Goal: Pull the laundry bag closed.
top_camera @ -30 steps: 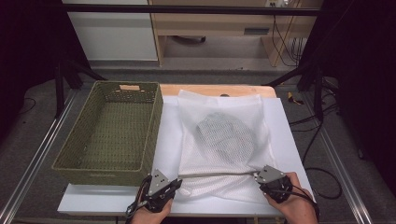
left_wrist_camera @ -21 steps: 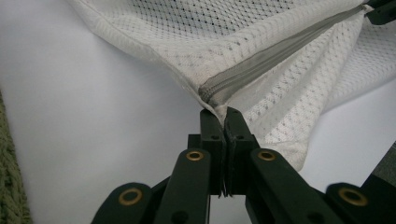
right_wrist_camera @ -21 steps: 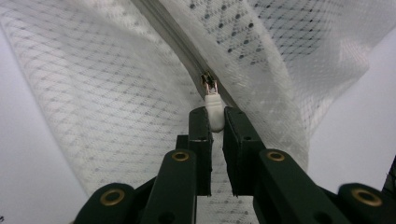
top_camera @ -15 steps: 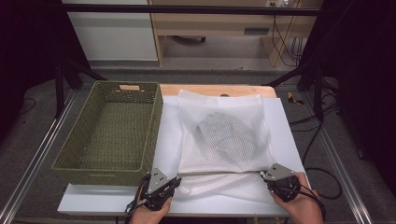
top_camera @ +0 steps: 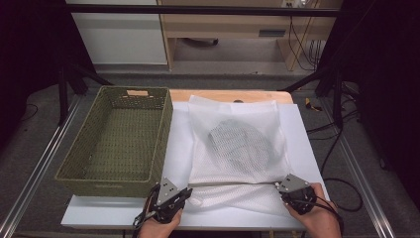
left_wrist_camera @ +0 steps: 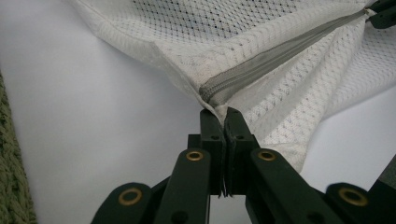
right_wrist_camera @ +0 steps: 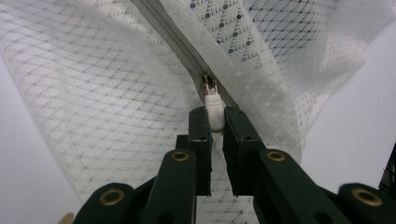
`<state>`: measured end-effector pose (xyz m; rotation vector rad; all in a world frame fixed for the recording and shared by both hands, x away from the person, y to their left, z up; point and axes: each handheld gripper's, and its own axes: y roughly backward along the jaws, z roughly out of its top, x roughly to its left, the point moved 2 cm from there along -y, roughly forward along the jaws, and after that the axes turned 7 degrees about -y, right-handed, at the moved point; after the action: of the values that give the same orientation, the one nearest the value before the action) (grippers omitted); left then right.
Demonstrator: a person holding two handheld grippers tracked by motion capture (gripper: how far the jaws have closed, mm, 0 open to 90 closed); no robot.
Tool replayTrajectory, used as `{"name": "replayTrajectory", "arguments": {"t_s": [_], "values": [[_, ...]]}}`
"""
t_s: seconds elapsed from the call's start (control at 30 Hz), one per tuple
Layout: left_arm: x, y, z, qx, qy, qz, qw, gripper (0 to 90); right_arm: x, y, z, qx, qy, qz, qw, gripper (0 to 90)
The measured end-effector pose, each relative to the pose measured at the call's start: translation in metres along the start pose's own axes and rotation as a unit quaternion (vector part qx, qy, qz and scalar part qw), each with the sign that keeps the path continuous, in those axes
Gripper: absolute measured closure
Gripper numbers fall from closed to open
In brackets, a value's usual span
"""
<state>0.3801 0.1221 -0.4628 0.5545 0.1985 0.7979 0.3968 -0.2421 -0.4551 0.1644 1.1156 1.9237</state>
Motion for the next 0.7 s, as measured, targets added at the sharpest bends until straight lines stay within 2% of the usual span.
{"name": "replayTrajectory", "arguments": {"t_s": [0.2, 0.37, 0.7], "values": [[0.001, 0.002, 0.000, -0.001, -0.006, 0.005, 1.0000, 89.0, 0.002, 0.001, 0.000, 0.004, 0.009, 0.002, 0.9999, 81.9], [0.005, 0.006, 0.000, -0.001, -0.002, 0.010, 0.9999, 89.1, 0.002, 0.003, 0.001, 0.009, 0.019, -0.006, 0.9998, 81.9], [0.007, 0.006, -0.002, 0.002, 0.000, 0.013, 0.9999, 89.0, -0.009, 0.010, -0.008, 0.010, 0.002, -0.019, 0.9998, 81.9]]}}
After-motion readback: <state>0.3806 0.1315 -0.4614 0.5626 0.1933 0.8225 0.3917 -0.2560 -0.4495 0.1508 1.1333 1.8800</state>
